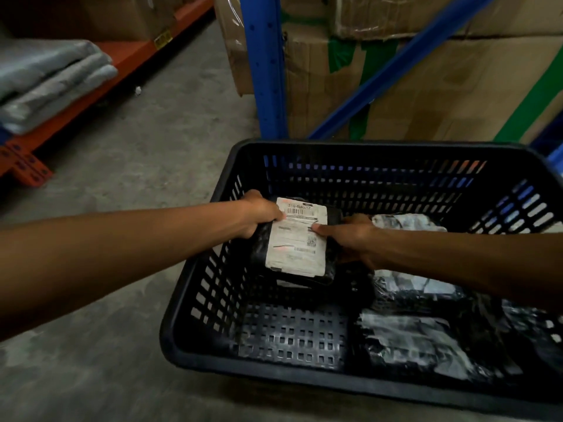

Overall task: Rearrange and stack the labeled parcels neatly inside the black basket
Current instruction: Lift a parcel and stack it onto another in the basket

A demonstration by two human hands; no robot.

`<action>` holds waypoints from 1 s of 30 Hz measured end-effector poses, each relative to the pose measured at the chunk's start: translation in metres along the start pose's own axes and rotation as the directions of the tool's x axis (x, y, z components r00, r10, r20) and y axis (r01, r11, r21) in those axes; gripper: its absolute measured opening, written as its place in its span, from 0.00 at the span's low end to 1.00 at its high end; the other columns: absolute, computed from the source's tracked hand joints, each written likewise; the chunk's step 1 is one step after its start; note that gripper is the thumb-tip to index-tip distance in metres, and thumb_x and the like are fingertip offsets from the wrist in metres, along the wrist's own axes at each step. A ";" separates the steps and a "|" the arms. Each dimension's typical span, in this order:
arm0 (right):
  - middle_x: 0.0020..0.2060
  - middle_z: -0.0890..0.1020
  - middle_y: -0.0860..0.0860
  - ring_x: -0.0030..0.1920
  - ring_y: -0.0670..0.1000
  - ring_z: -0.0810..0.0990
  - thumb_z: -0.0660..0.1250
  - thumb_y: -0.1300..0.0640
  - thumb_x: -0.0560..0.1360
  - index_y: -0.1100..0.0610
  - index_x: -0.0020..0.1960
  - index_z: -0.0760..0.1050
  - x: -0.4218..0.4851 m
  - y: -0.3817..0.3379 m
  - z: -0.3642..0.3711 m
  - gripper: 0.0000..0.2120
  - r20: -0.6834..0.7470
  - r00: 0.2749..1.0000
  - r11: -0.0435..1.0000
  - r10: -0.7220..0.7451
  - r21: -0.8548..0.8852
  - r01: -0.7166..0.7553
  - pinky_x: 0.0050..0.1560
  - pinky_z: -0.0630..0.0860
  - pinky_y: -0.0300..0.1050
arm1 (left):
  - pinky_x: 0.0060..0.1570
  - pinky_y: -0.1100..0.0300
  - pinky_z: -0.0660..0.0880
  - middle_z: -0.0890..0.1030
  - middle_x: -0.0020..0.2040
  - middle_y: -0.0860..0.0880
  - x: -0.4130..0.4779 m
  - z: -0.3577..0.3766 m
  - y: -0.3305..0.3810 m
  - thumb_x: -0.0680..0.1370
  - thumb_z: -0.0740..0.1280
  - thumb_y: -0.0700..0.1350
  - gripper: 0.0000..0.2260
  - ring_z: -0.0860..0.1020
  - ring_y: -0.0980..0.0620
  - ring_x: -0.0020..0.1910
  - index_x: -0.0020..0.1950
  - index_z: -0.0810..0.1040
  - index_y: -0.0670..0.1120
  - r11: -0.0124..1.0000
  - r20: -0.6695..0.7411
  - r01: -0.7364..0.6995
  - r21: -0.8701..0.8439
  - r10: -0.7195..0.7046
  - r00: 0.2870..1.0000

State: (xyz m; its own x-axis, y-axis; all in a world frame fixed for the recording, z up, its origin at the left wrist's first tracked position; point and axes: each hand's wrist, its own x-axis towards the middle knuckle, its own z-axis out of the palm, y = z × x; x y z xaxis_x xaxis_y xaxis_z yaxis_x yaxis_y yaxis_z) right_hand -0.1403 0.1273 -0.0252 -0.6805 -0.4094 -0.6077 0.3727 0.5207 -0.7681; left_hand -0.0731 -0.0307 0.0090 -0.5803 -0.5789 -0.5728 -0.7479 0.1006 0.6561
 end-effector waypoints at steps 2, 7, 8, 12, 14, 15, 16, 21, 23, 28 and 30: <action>0.45 0.83 0.52 0.40 0.52 0.82 0.74 0.59 0.73 0.62 0.60 0.78 0.015 -0.002 0.009 0.17 0.010 0.999 0.997 -0.033 -0.065 0.034 0.36 0.80 0.47 | 0.49 0.55 0.75 0.76 0.66 0.43 0.010 0.003 0.000 0.76 0.70 0.37 0.22 0.76 0.43 0.64 0.69 0.70 0.39 0.995 -0.021 -0.006 0.098 0.008 1.000; 0.59 0.82 0.56 0.57 0.57 0.82 0.73 0.63 0.71 0.61 0.62 0.79 0.030 0.000 0.018 0.19 0.115 0.993 0.972 -0.001 -0.232 0.028 0.57 0.80 0.53 | 0.54 0.58 0.77 0.79 0.63 0.43 0.019 0.018 -0.007 0.75 0.68 0.37 0.18 0.78 0.45 0.63 0.65 0.76 0.40 0.915 0.035 -0.056 0.398 0.046 0.998; 0.59 0.83 0.56 0.58 0.57 0.81 0.73 0.62 0.72 0.60 0.61 0.79 0.029 -0.001 0.014 0.18 0.135 0.991 0.963 0.009 -0.269 0.028 0.58 0.80 0.52 | 0.58 0.57 0.78 0.80 0.63 0.43 0.020 0.022 -0.008 0.75 0.68 0.38 0.18 0.79 0.45 0.62 0.65 0.77 0.40 0.905 0.043 -0.072 0.419 0.059 0.997; 0.46 0.83 0.54 0.46 0.52 0.80 0.69 0.59 0.75 0.55 0.50 0.78 0.005 -0.015 -0.027 0.04 0.107 0.987 0.927 -0.119 -0.344 0.149 0.48 0.79 0.48 | 0.68 0.48 0.72 0.71 0.71 0.41 0.004 0.046 -0.007 0.72 0.71 0.50 0.34 0.71 0.41 0.70 0.74 0.66 0.41 0.669 0.029 -0.242 0.703 0.313 0.949; 0.51 0.84 0.55 0.49 0.55 0.82 0.69 0.57 0.74 0.54 0.55 0.79 -0.012 -0.015 -0.058 0.10 0.068 0.956 0.743 -0.285 -0.614 0.265 0.52 0.80 0.51 | 0.70 0.47 0.68 0.66 0.75 0.41 -0.012 0.065 -0.009 0.71 0.69 0.54 0.38 0.66 0.40 0.74 0.76 0.62 0.41 0.528 0.202 -0.462 0.712 0.477 0.855; 0.59 0.83 0.56 0.56 0.57 0.81 0.70 0.54 0.74 0.55 0.62 0.78 -0.021 -0.011 -0.074 0.17 0.074 0.931 0.572 -0.356 -0.771 0.280 0.57 0.79 0.51 | 0.72 0.48 0.66 0.64 0.77 0.40 -0.021 0.076 -0.010 0.70 0.68 0.55 0.39 0.64 0.40 0.76 0.77 0.61 0.41 0.462 0.297 -0.546 0.699 0.507 0.809; 0.64 0.80 0.56 0.62 0.58 0.79 0.70 0.52 0.73 0.56 0.67 0.74 -0.030 -0.004 -0.089 0.24 0.103 0.910 0.400 -0.401 -0.874 0.276 0.60 0.77 0.50 | 0.75 0.49 0.63 0.59 0.79 0.40 -0.029 0.089 -0.012 0.71 0.68 0.56 0.41 0.59 0.40 0.78 0.79 0.58 0.41 0.407 0.383 -0.602 0.687 0.501 0.776; 0.80 0.45 0.61 0.80 0.58 0.49 0.67 0.46 0.73 0.62 0.79 0.38 -0.053 0.063 -0.141 0.50 0.234 0.960 -0.127 -0.157 -0.968 0.215 0.75 0.63 0.51 | 0.80 0.50 0.44 0.34 0.81 0.41 -0.057 0.150 -0.010 0.75 0.66 0.59 0.50 0.35 0.43 0.80 0.80 0.35 0.39 0.206 0.612 -0.696 0.687 0.352 0.708; 0.77 0.36 0.65 0.79 0.63 0.40 0.65 0.49 0.74 0.64 0.76 0.29 -0.046 0.091 -0.145 0.51 0.273 0.946 -0.236 -0.173 -0.944 0.230 0.77 0.57 0.55 | 0.79 0.48 0.41 0.30 0.79 0.41 -0.055 0.167 -0.011 0.76 0.66 0.58 0.51 0.30 0.42 0.78 0.79 0.31 0.39 0.189 0.601 -0.678 0.711 0.338 0.724; 0.75 0.33 0.69 0.77 0.68 0.36 0.58 0.56 0.78 0.68 0.74 0.29 -0.032 0.116 -0.136 0.43 0.251 0.903 -0.229 -0.349 -0.957 0.177 0.76 0.55 0.62 | 0.78 0.44 0.39 0.28 0.77 0.36 -0.054 0.194 -0.029 0.77 0.66 0.49 0.49 0.29 0.38 0.77 0.77 0.30 0.35 0.094 0.451 -0.555 0.827 0.478 0.754; 0.75 0.35 0.70 0.77 0.69 0.39 0.57 0.58 0.79 0.69 0.74 0.29 -0.029 0.116 -0.134 0.41 0.243 0.904 -0.238 -0.353 -0.957 0.164 0.74 0.59 0.64 | 0.78 0.44 0.38 0.30 0.78 0.35 -0.055 0.195 -0.027 0.79 0.64 0.46 0.45 0.30 0.37 0.77 0.77 0.31 0.34 0.060 0.433 -0.528 0.847 0.498 0.752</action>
State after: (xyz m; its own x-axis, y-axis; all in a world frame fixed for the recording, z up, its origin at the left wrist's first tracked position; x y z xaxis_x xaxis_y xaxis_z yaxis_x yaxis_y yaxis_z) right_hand -0.1618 0.2996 -0.0693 -0.5935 -0.7355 -0.3267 -0.8042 0.5261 0.2765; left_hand -0.0838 0.1561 -0.0736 -0.9479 -0.0347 -0.3167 -0.0114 0.9971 -0.0752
